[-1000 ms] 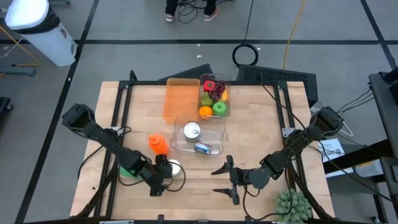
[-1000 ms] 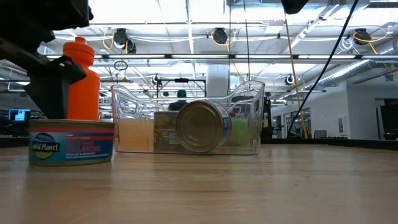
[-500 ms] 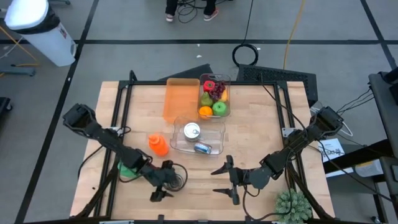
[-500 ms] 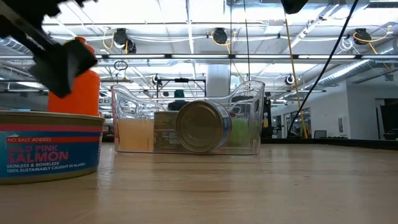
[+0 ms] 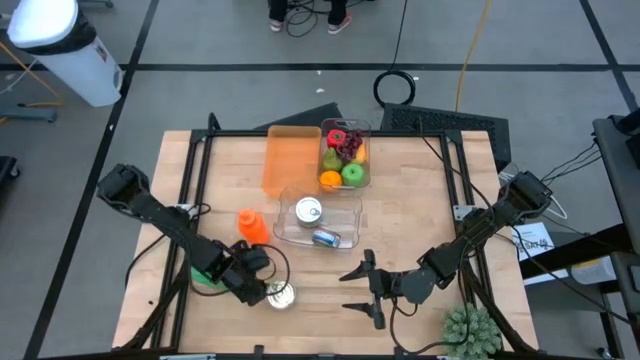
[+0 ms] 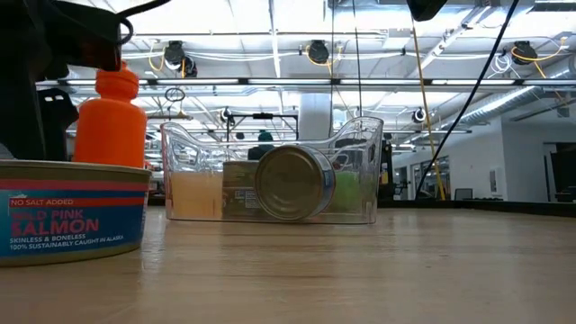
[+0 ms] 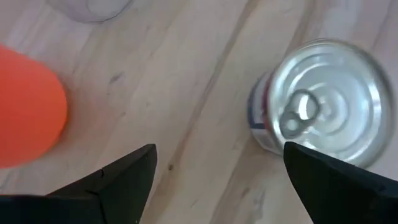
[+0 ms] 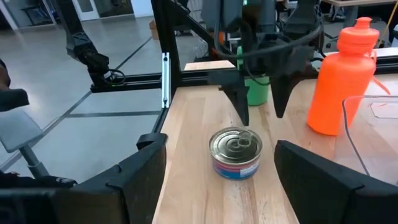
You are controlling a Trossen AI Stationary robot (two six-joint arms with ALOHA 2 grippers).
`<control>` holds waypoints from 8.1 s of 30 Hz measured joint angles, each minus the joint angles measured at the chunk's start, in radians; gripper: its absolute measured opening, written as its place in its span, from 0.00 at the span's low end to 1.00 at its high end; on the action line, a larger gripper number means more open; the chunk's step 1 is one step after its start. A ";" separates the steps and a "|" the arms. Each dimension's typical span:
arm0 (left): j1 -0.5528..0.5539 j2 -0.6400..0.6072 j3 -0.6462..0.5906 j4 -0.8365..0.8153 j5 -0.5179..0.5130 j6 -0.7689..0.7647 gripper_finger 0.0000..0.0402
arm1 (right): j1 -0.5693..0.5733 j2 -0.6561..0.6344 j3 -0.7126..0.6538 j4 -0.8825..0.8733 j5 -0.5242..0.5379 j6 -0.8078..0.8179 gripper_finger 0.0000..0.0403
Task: Pick & Place Food Item
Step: Put the blue tuna can into the bottom transparent bin, then put the orange water bottle into the orange bin
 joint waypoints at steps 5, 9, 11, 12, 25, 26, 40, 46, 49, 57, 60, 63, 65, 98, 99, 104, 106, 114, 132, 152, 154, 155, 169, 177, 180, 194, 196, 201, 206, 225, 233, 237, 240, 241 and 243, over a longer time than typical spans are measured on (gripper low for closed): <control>0.000 0.029 0.000 0.012 0.000 -0.002 0.90 | 0.000 0.000 0.000 0.002 0.000 0.000 0.70; 0.000 0.043 0.001 0.015 -0.002 -0.003 0.90 | 0.000 0.000 0.000 0.003 0.000 0.000 0.70; 0.001 0.043 0.001 0.015 -0.002 -0.006 0.90 | 0.000 0.000 0.000 0.003 0.000 0.001 0.70; 0.001 0.043 0.001 0.016 -0.002 -0.009 0.90 | 0.000 0.000 0.000 0.002 0.000 0.001 0.70; 0.003 0.044 0.000 0.127 0.040 0.016 0.90 | 0.000 0.000 0.000 0.003 0.000 0.003 0.70; 0.003 0.044 0.000 0.128 0.040 0.016 0.90 | 0.000 0.000 0.000 0.003 0.000 0.003 0.70; 0.003 0.044 0.000 0.138 0.017 -0.010 0.90 | 0.000 0.000 0.000 0.002 0.000 0.003 0.70; 0.006 0.088 0.000 0.178 0.020 -0.001 0.90 | 0.000 0.000 0.000 0.002 0.000 0.003 0.70; 0.020 0.091 0.000 0.174 0.033 -0.002 0.90 | 0.000 0.000 0.000 0.002 0.000 0.003 0.70; 0.046 0.079 0.001 0.145 0.069 -0.002 0.90 | 0.000 0.000 0.000 0.002 0.000 0.003 0.70; 0.046 0.081 0.002 0.081 0.070 -0.049 0.90 | 0.000 0.000 0.000 0.002 0.000 0.003 0.70; 0.046 0.084 0.005 0.008 0.061 -0.114 0.90 | 0.000 0.000 0.000 0.002 0.000 0.003 0.70; 0.047 0.085 0.004 -0.045 0.054 -0.146 0.90 | 0.000 0.000 0.000 0.002 0.000 0.003 0.70; -0.118 -0.007 0.251 -0.182 -0.089 -0.136 0.90 | 0.000 0.000 0.000 0.003 0.001 0.003 0.70; -0.119 0.008 0.260 -0.182 -0.091 -0.140 0.90 | 0.000 0.000 0.000 0.003 0.001 0.003 0.70; -0.108 0.084 0.264 -0.204 -0.057 -0.207 0.90 | 0.000 0.000 0.000 0.003 0.001 0.003 0.70; -0.096 0.106 0.264 -0.219 -0.034 -0.253 0.90 | 0.000 0.000 0.000 0.003 0.001 0.003 0.70; -0.068 0.166 0.264 -0.217 0.025 -0.276 0.90 | 0.000 0.000 0.000 0.003 0.001 0.003 0.70; -0.019 0.175 0.264 -0.208 -0.051 -0.340 0.90 | 0.000 0.000 0.000 0.003 0.001 0.003 0.70; 0.090 0.175 0.263 -0.205 -0.088 -0.111 0.90 | 0.000 0.000 0.000 0.003 0.001 0.003 0.70; 0.089 0.175 0.263 -0.205 -0.088 -0.091 0.90 | 0.000 0.000 0.000 0.003 0.001 0.003 0.70; 0.087 0.175 0.263 -0.205 -0.087 -0.081 0.90 | 0.000 0.000 0.000 0.003 0.001 0.003 0.70; 0.070 0.175 0.262 -0.236 -0.008 -0.129 0.57 | 0.000 0.000 0.000 0.002 0.000 0.003 0.70; 0.077 0.173 0.262 -0.225 -0.063 0.104 0.49 | 0.000 0.000 0.000 0.002 0.000 0.003 0.70; 0.089 0.155 0.276 -0.227 -0.055 0.140 0.49 | 0.000 0.000 0.000 0.002 0.000 0.003 0.70; 0.221 0.135 0.553 -0.187 -0.318 0.670 0.49 | -0.020 0.000 0.000 -0.005 0.000 0.021 0.70; 0.280 0.136 0.550 -0.109 -0.295 0.742 0.49 | -0.019 0.000 0.000 0.000 -0.003 0.015 0.70; 0.434 0.170 0.526 0.050 -0.124 0.863 0.49 | -0.008 -0.006 0.000 0.045 -0.003 -0.065 0.70; 0.560 0.220 0.525 0.141 0.083 0.882 0.49 | 0.003 -0.019 0.000 0.057 -0.004 -0.095 0.70; 0.684 0.481 0.526 0.257 0.224 0.831 0.62 | 0.003 -0.020 0.000 0.056 -0.004 -0.095 0.70; 0.684 0.444 0.525 0.253 0.229 0.867 0.76 | 0.003 -0.020 0.000 0.054 -0.005 -0.089 0.70; 0.684 0.362 0.525 0.217 0.236 0.923 0.80 | 0.003 -0.020 0.000 0.055 -0.005 -0.088 0.70; 0.681 0.268 0.525 0.127 0.236 0.938 0.82 | 0.003 -0.020 0.000 0.052 -0.008 -0.083 0.70; 0.677 0.232 0.526 0.089 0.236 0.938 0.83 | 0.003 -0.020 0.000 0.048 -0.008 -0.077 0.70; 0.664 0.161 0.526 -0.015 0.235 0.947 0.82 | 0.004 -0.020 0.000 0.044 -0.008 -0.063 0.70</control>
